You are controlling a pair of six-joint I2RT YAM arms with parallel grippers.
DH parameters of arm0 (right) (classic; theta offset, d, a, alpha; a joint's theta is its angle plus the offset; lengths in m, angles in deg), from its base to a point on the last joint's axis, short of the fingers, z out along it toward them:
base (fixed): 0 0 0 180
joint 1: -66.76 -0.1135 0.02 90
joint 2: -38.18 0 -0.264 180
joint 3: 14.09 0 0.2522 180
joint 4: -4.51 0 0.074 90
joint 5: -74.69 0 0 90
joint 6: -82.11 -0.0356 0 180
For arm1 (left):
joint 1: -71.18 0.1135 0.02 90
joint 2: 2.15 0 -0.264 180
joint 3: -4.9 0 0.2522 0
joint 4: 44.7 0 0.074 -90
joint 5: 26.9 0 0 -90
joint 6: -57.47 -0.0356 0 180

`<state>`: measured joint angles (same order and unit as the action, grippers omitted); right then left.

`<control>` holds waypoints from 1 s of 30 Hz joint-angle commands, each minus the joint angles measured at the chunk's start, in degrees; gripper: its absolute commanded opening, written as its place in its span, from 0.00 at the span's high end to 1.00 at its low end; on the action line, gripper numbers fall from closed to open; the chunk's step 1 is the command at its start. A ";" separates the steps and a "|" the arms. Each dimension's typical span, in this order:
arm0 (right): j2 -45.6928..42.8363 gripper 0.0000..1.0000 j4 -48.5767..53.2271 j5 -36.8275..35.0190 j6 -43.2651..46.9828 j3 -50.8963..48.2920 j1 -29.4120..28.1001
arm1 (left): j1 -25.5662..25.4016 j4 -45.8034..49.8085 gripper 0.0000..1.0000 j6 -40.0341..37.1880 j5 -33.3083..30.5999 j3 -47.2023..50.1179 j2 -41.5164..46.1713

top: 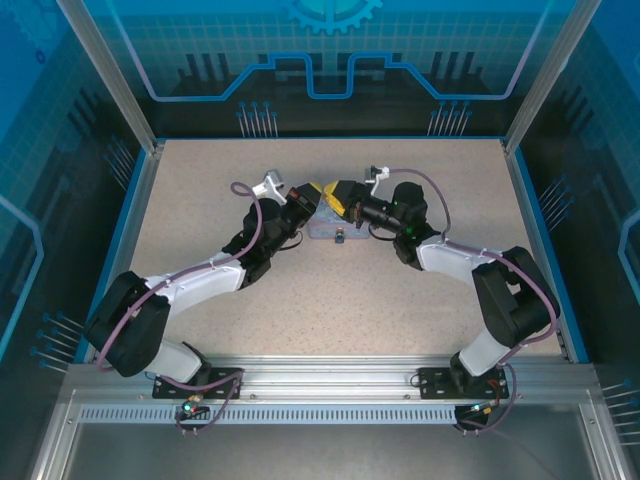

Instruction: Unlock a padlock with a key

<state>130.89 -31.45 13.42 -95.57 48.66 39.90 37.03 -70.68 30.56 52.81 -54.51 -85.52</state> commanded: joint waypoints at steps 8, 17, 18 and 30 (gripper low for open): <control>1.25 0.74 -4.53 0.89 -0.83 -0.83 -1.44 | -0.35 -1.20 1.00 0.44 -1.32 -2.95 -1.03; 1.76 0.81 -5.47 1.24 -0.91 -0.70 -1.19 | -0.41 -0.65 1.00 0.37 -0.99 -3.42 -1.40; 1.78 0.83 -5.59 1.28 -0.98 -0.66 -1.01 | -0.44 -0.63 1.00 0.36 -0.96 -3.31 -1.31; 1.25 0.84 -5.65 1.60 -1.09 -0.58 0.65 | -0.85 -0.25 1.00 0.39 -1.04 -2.72 -1.12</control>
<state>131.96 -34.51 14.86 -96.67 48.09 39.66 36.81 -70.47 30.56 52.33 -56.08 -86.48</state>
